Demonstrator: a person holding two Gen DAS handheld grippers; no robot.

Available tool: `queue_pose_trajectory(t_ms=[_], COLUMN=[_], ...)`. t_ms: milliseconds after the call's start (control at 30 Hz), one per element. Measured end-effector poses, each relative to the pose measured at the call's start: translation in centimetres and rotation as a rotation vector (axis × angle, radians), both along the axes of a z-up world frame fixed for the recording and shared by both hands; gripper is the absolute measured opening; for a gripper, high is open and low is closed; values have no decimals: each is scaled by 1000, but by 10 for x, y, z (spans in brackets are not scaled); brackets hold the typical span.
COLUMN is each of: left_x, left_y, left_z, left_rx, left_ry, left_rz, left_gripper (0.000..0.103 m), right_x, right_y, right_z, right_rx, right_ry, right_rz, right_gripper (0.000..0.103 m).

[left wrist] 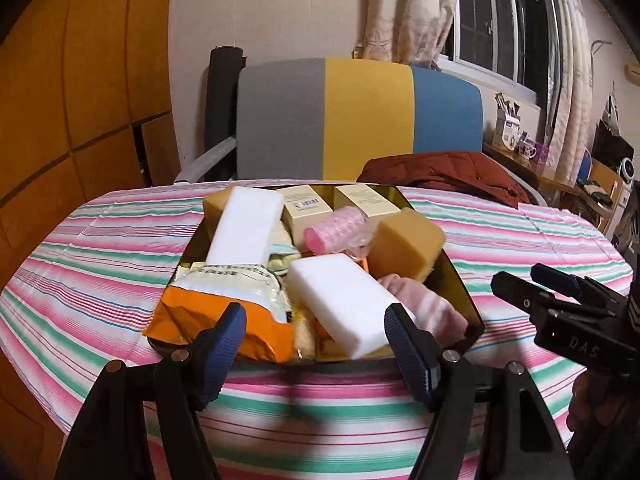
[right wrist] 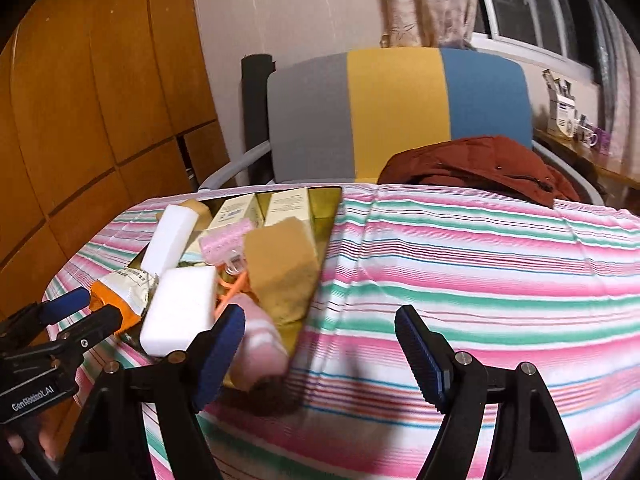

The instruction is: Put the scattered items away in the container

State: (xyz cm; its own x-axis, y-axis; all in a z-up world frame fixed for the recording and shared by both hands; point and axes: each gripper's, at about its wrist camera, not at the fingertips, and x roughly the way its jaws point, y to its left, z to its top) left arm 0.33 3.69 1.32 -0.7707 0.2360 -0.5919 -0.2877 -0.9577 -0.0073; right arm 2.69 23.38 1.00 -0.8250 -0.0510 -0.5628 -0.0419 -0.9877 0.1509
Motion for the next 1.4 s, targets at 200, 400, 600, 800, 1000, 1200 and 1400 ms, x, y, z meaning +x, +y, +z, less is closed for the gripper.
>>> queue_pose_trajectory(t_ms=[200,400,600,800,1000,1200,1400], left_x=[11,22,25,23,22,20,21], left_y=[10,12,3,-18,-33,-39,-39], left_z=[-4,-10,-8,-1,0,1,0], left_rx=[-31,-64,-97,-75,-29,1,8], left_ry=[-1,4,23,48,12,-10,-23], left_rz=[1,49,124,205,217,223,221], left_gripper=[73,73,73,73,71,71,71], right_x=[25,37,34,18,8,5,3], right_y=[7,3,-12,-41,-65,-77,-79], right_z=[-15,-27,-23,-2,0,-4,-4], right_rx=[17,60,86,102,141,163,163], right_ry=[-9,-30,-53,-54,-74,-98,-97], right_rz=[-33,-74,-127,-131,-139,-128,-128], right_gripper=[80,81,97,103,103,103,103])
